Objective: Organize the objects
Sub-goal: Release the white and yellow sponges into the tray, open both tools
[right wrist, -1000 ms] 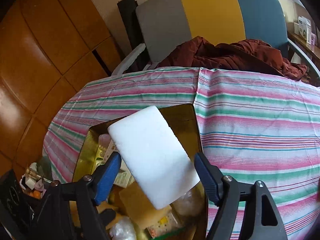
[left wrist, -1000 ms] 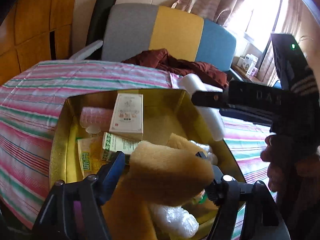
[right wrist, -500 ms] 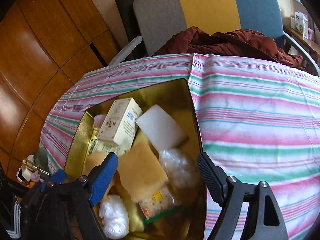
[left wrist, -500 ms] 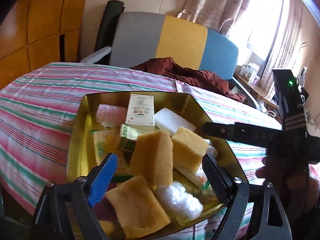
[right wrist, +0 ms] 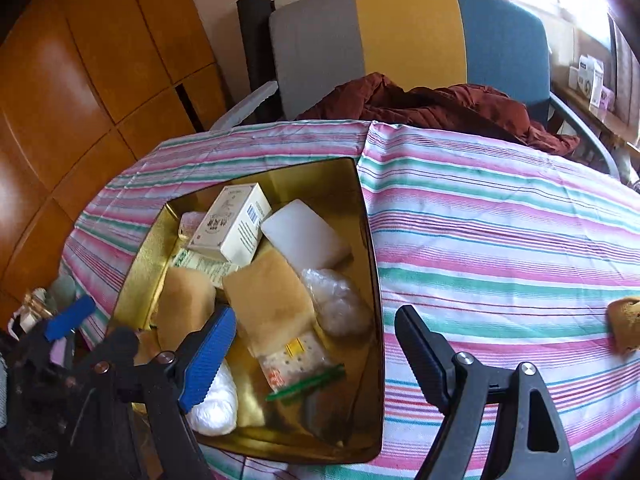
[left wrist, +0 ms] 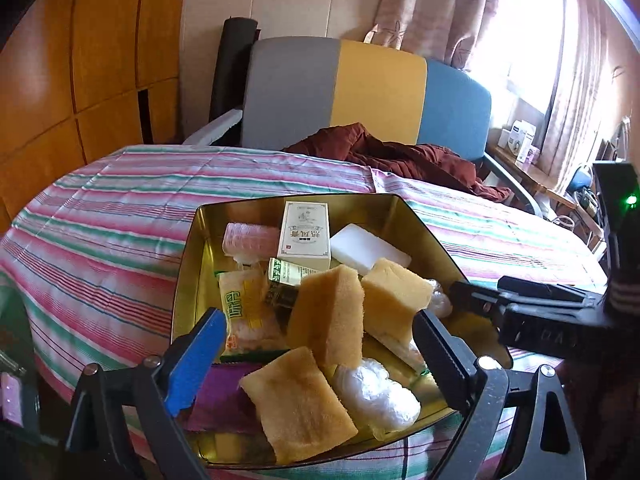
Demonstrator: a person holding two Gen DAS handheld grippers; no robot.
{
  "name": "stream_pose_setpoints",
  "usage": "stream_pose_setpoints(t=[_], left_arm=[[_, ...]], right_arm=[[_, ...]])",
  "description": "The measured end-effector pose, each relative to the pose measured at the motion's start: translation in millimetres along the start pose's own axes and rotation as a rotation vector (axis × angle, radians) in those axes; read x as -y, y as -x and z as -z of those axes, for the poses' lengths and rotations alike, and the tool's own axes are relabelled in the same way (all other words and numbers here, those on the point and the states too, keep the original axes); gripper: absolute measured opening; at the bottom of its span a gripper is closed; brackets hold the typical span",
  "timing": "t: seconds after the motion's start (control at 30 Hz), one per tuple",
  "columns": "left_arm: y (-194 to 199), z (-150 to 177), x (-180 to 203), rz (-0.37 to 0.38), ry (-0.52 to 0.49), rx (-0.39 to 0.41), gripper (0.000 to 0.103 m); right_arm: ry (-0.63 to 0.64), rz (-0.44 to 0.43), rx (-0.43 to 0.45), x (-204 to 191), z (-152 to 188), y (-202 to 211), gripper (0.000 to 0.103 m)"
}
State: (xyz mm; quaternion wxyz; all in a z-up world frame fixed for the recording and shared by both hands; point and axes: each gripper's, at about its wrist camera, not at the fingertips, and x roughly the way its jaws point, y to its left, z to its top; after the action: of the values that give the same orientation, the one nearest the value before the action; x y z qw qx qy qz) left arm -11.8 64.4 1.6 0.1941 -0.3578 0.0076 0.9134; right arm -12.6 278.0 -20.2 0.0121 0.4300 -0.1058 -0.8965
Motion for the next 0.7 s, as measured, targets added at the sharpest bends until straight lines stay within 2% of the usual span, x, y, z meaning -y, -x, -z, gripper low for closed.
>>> stream_pose_setpoints(t=[0.7], left_arm=[[9, 1, 21, 0.019, -0.070, 0.007, 0.095]], right_arm=[[-0.036, 0.068, -0.001, 25, 17, 10, 0.083]])
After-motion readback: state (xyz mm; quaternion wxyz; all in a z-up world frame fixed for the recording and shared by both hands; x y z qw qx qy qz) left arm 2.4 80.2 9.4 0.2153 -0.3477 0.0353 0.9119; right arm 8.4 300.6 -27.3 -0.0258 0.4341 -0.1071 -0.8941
